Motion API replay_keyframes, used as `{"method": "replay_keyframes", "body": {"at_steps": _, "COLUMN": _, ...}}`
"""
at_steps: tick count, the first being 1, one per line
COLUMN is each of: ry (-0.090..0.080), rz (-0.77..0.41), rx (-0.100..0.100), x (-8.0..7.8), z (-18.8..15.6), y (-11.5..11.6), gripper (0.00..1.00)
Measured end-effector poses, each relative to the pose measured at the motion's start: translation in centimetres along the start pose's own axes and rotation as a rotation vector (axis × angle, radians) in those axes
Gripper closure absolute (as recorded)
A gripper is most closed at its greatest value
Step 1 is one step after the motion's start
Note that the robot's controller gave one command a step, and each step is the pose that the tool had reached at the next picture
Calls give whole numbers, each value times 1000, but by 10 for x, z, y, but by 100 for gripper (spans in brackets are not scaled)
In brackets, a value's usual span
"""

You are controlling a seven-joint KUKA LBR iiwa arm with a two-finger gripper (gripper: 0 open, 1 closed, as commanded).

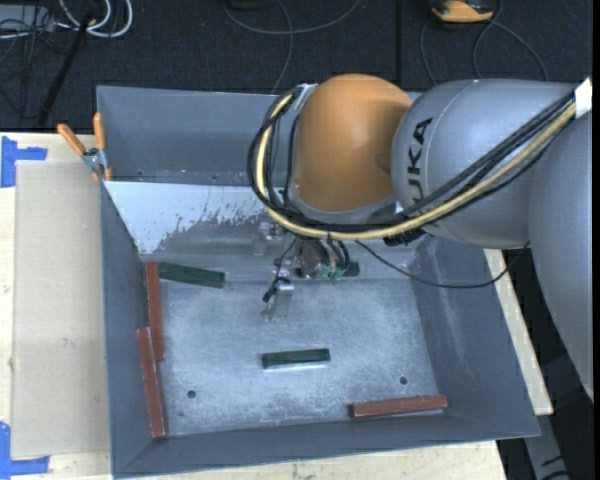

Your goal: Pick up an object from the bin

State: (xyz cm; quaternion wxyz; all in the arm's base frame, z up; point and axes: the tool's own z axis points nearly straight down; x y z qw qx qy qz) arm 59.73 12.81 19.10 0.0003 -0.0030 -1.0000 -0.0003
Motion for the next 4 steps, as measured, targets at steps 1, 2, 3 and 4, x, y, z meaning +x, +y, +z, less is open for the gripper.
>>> {"method": "replay_keyframes", "body": {"at_steps": 1, "ry": 9, "rz": -186, "rx": 3, "x": 39, "z": 96, "y": -94, "gripper": 0}}
{"method": "replay_keyframes", "body": {"at_steps": 2, "ry": 8, "rz": -281, "rx": -1, "x": 93, "z": 123, "y": -73, "gripper": 0}}
{"method": "replay_keyframes", "body": {"at_steps": 3, "ry": 2, "rz": -277, "rx": 0, "x": 90, "z": 121, "y": -73, "gripper": 100}}
{"method": "replay_keyframes", "body": {"at_steps": 4, "ry": -10, "rz": -301, "rx": -4, "x": 80, "z": -34, "y": 54, "gripper": 100}}
